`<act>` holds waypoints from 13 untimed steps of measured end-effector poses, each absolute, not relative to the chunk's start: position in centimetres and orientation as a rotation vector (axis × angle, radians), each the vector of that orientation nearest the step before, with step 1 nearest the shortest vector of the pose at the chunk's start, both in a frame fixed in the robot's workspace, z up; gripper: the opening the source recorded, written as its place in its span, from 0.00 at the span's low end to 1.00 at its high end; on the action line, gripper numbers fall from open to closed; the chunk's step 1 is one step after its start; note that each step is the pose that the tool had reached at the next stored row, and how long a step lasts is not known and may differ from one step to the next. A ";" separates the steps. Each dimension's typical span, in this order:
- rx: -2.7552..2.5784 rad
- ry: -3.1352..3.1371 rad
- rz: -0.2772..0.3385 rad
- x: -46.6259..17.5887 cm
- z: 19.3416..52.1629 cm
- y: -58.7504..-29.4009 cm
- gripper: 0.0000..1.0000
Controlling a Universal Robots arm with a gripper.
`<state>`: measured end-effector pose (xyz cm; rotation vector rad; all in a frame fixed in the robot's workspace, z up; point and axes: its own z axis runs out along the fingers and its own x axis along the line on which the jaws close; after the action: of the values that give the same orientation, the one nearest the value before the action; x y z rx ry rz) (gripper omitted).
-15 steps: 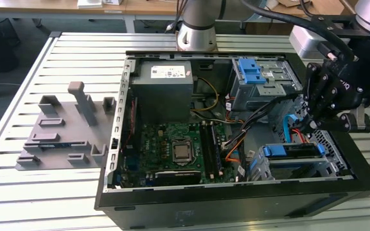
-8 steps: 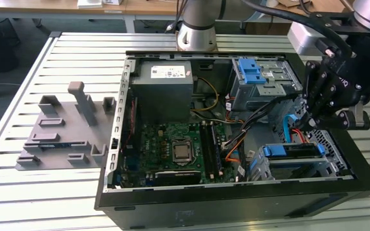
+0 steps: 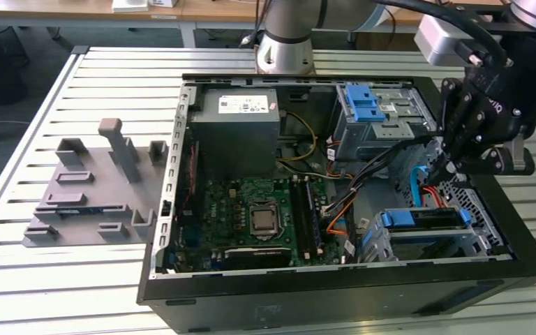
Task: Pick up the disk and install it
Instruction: 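Insert the second disk wire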
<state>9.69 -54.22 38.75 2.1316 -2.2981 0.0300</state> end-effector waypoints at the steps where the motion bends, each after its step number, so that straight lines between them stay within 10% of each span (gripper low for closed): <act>1: 2.132 -2.298 0.030 9.7 38.7 -54.1 0.11; 13: 2.132 -2.298 0.030 9.7 38.0 -53.6 0.11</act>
<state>9.69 -53.62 38.05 2.1316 -2.2980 0.0302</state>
